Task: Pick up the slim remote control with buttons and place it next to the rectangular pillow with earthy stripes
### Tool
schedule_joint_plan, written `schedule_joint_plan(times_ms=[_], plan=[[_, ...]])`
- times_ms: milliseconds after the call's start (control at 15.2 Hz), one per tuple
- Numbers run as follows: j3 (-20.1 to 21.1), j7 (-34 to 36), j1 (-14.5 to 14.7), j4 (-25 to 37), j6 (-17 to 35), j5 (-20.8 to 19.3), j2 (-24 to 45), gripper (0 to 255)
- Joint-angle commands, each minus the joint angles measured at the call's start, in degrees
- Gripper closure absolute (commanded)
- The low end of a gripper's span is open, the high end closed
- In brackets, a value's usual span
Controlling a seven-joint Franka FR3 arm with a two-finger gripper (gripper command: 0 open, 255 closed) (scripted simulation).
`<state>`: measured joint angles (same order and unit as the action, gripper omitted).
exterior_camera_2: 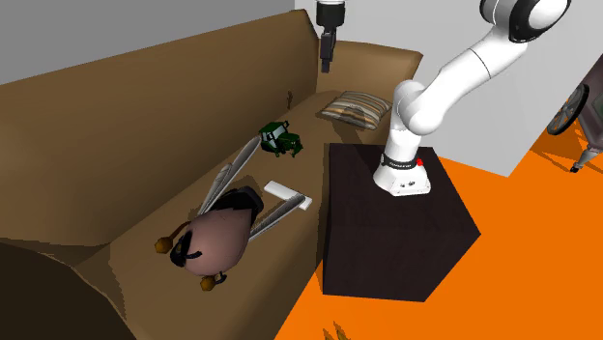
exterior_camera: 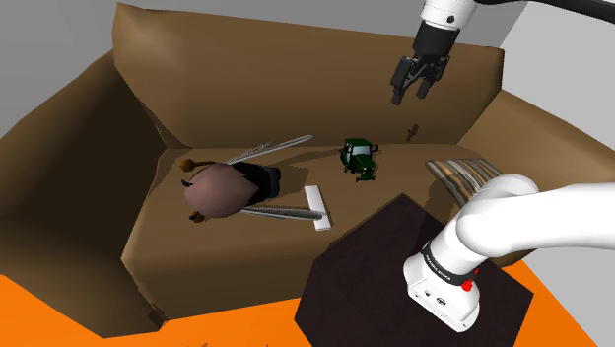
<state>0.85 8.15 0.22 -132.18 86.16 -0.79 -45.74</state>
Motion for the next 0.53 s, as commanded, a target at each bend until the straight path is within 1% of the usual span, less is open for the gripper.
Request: schedule_joint_plan(times_ms=[0, 462], plan=[[0.00, 0.00, 0.00, 0.00, 0.00, 0.00, 0.00, 0], [2.18, 3.45, 0.09, -11.85, 13.96, 1.20, 1.96, 0]])
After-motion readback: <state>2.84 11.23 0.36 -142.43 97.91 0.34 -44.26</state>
